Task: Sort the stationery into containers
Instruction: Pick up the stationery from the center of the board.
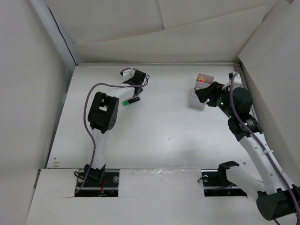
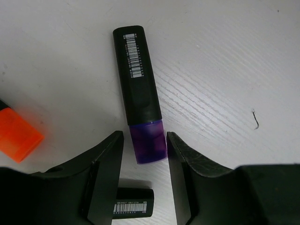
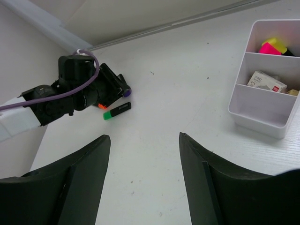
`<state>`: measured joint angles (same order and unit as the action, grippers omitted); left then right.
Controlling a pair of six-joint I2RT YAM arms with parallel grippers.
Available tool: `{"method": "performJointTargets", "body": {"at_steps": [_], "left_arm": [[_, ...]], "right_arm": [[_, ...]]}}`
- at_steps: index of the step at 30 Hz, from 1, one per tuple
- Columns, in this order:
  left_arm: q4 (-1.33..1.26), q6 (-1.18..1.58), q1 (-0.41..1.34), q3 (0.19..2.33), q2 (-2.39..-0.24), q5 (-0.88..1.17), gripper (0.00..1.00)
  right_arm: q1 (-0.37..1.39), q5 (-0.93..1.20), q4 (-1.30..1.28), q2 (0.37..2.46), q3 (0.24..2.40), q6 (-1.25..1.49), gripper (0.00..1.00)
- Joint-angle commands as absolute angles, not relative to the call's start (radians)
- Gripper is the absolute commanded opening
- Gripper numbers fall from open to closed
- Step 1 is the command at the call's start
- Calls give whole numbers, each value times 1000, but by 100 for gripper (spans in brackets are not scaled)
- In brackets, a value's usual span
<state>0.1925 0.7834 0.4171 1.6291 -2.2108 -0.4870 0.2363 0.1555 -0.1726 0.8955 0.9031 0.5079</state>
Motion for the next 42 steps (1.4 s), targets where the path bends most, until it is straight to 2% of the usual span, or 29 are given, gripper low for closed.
{"method": "performJointTargets", "body": {"at_steps": [1, 7, 15, 20, 25, 29, 33, 42], "left_arm": [[239, 762, 413, 1611, -2195, -499, 39], [230, 729, 413, 1638, -2215, -477, 46], [296, 704, 413, 1730, -2276, -486, 45], [296, 695, 413, 1732, -2276, -486, 39], [296, 695, 413, 1701, -2267, -486, 14], [253, 695, 413, 1628, -2197, -486, 6], [178, 674, 423, 1517, -2083, -495, 5], [117, 601, 477, 1503, -1904, -474, 3]], "right_arm": [[242, 161, -126, 867, 902, 497, 66], [242, 161, -126, 867, 902, 497, 66], [242, 153, -126, 867, 902, 497, 68], [242, 173, -126, 876, 902, 497, 68], [242, 158, -126, 876, 902, 497, 68], [242, 158, -117, 887, 902, 506, 77], [242, 179, -106, 935, 902, 506, 86], [252, 235, -87, 1011, 902, 515, 91]]}}
